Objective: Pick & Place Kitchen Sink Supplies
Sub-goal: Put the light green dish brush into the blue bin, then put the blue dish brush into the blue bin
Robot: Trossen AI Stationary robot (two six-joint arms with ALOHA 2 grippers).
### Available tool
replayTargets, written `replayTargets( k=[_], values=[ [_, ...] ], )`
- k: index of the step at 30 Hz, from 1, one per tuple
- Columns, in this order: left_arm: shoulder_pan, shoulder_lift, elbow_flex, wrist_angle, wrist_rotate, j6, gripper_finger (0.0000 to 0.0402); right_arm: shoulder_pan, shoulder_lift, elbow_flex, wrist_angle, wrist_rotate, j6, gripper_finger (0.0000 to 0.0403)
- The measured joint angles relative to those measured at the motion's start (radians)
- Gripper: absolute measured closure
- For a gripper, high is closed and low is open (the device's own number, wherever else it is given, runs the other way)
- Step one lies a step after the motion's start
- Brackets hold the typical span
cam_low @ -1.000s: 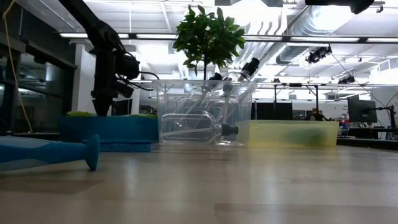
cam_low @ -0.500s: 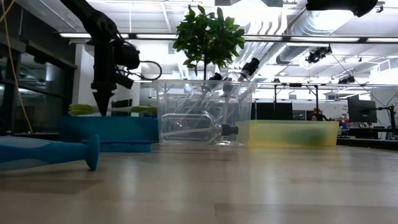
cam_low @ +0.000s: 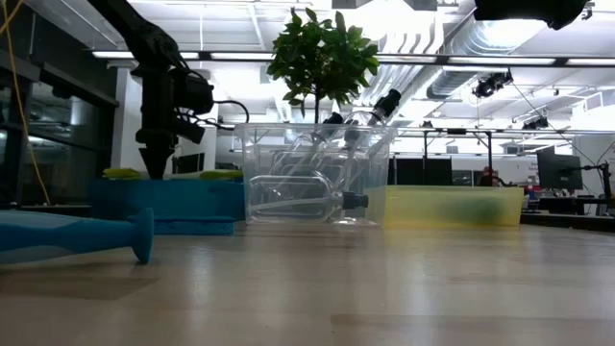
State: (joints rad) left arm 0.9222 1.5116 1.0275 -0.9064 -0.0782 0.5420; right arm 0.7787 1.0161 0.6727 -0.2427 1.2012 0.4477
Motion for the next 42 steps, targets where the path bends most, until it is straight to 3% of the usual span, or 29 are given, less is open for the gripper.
replayTargets(
  k=[21, 31, 42],
  values=[
    [0.0, 0.033, -0.027, 0.054, -0.012, -0.086, 0.0348, 0.0, 0.0, 0.0, -0.006, -0.004, 0.019, 0.0249],
    [0.0, 0.033, -0.027, 0.055, -0.055, -0.132, 0.0208, 0.0, 0.0, 0.0, -0.009, -0.021, 0.023, 0.0249],
    [0.0, 0.026, 0.013, 0.004, -0.059, -0.139, 0.0189, 0.0, 0.0, 0.0, -0.009, -0.05, 0.027, 0.0249]
  ],
)
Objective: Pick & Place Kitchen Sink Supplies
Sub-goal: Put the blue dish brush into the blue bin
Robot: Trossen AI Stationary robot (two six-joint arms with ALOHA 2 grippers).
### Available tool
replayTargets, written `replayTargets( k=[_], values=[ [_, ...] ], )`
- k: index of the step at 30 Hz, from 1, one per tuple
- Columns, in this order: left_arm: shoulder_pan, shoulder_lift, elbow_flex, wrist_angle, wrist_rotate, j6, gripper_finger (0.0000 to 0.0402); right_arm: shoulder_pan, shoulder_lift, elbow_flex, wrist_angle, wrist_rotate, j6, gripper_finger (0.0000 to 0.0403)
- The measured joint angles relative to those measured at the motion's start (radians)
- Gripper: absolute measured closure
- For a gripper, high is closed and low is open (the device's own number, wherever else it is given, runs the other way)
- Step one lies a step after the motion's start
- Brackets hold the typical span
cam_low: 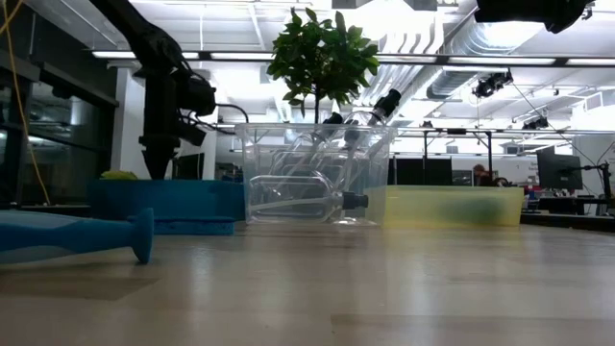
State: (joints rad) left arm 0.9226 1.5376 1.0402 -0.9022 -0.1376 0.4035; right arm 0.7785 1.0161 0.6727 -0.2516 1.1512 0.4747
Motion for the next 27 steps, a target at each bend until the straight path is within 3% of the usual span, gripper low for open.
replayTargets(
  k=[9, 21, 27],
  values=[
    [0.0, -0.023, 0.07, -0.076, 0.006, -0.027, 0.0189, 0.0, 0.0, 0.0, 0.0, -0.023, 0.0, 0.0249],
    [-0.001, -0.133, 0.109, -0.22, 0.135, -0.12, 0.0189, 0.0, 0.0, 0.0, 0.0, -0.02, 0.0, 0.0249],
    [-0.105, -0.209, 0.109, -0.256, 0.187, -0.179, 0.0189, 0.0, 0.0, 0.0, 0.0, -0.017, 0.0, 0.0249]
  ],
)
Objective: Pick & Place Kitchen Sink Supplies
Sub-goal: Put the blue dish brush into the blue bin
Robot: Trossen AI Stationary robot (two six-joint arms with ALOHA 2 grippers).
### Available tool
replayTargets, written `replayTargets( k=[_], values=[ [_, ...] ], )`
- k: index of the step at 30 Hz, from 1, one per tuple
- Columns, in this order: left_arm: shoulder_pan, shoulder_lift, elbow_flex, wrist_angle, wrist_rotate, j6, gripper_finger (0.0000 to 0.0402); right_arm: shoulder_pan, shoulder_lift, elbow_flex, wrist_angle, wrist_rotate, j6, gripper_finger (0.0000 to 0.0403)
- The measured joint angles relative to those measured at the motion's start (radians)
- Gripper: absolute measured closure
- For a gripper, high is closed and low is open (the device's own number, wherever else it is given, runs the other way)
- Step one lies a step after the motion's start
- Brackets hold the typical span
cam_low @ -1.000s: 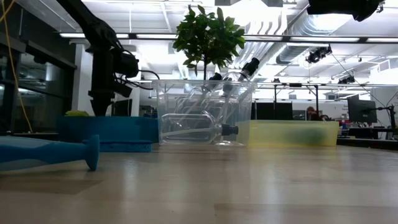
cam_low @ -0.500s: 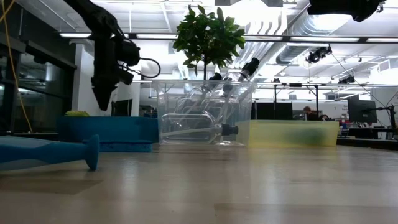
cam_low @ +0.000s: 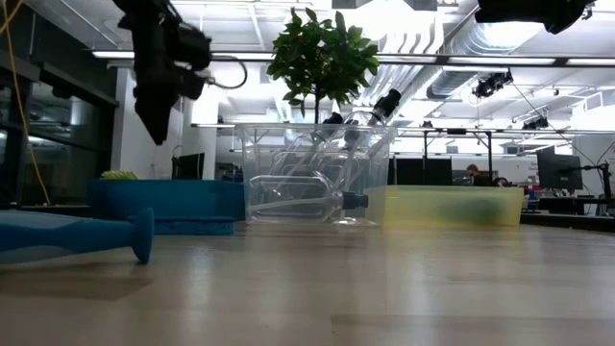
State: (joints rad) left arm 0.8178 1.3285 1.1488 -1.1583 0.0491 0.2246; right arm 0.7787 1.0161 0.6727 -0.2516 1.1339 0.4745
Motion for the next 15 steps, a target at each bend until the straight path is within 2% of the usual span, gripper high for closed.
replayTargets(
  k=[9, 15],
  values=[
    [-0.341, -0.076, 0.0, -0.071, -0.039, -0.229, 0.0188, 0.0, 0.0, 0.0, 0.0, -0.053, 0.026, 0.0249],
    [-0.628, -0.104, -0.006, -0.078, -0.101, -0.453, 0.0188, 0.0, 0.0, 0.0, -0.012, -0.075, 0.042, 0.0249]
  ],
)
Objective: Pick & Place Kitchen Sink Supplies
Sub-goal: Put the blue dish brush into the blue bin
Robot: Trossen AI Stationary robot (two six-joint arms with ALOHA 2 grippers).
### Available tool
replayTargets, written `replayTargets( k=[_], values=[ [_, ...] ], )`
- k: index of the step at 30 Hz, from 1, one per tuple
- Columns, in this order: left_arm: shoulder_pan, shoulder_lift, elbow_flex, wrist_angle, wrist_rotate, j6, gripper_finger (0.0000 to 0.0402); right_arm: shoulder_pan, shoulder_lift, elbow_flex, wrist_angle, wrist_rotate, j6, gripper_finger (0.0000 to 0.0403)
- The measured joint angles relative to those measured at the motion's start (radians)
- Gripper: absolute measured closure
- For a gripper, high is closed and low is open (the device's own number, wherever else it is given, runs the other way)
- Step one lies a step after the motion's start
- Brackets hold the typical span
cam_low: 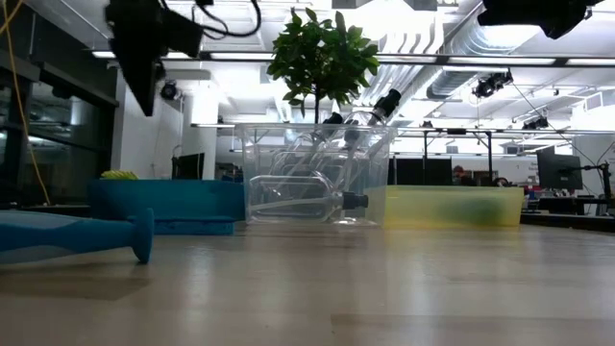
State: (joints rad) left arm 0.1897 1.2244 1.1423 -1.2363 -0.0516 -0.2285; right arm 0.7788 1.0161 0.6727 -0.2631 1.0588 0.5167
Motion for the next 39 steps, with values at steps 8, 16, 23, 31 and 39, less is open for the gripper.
replayTargets(
  k=[8, 16, 23, 31, 39],
  values=[
    [-0.366, -0.001, -0.063, 0.018, -0.089, -0.349, 0.0188, 0.0, 0.0, 0.0, -0.003, 0.0, 0.0, 0.0249],
    [-0.692, -0.001, -0.141, 0.117, -0.146, -0.731, 0.0189, 0.0, 0.0, 0.0, -0.003, -0.019, 0.0, 0.0249],
    [-0.892, 0.026, -0.204, 0.27, -0.204, -0.969, 0.0189, 0.0, 0.0, 0.0, -0.003, -0.019, 0.0, 0.0249],
    [-0.978, 0.154, -0.209, 0.438, -0.224, -1.071, 0.0189, 0.0, 0.0, 0.0, -0.003, -0.019, 0.005, 0.0249],
    [-0.977, 0.286, -0.209, 0.644, -0.175, -1.074, 0.0189, 0.0, 0.0, 0.0, -0.003, -0.019, 0.007, 0.0249]
  ],
)
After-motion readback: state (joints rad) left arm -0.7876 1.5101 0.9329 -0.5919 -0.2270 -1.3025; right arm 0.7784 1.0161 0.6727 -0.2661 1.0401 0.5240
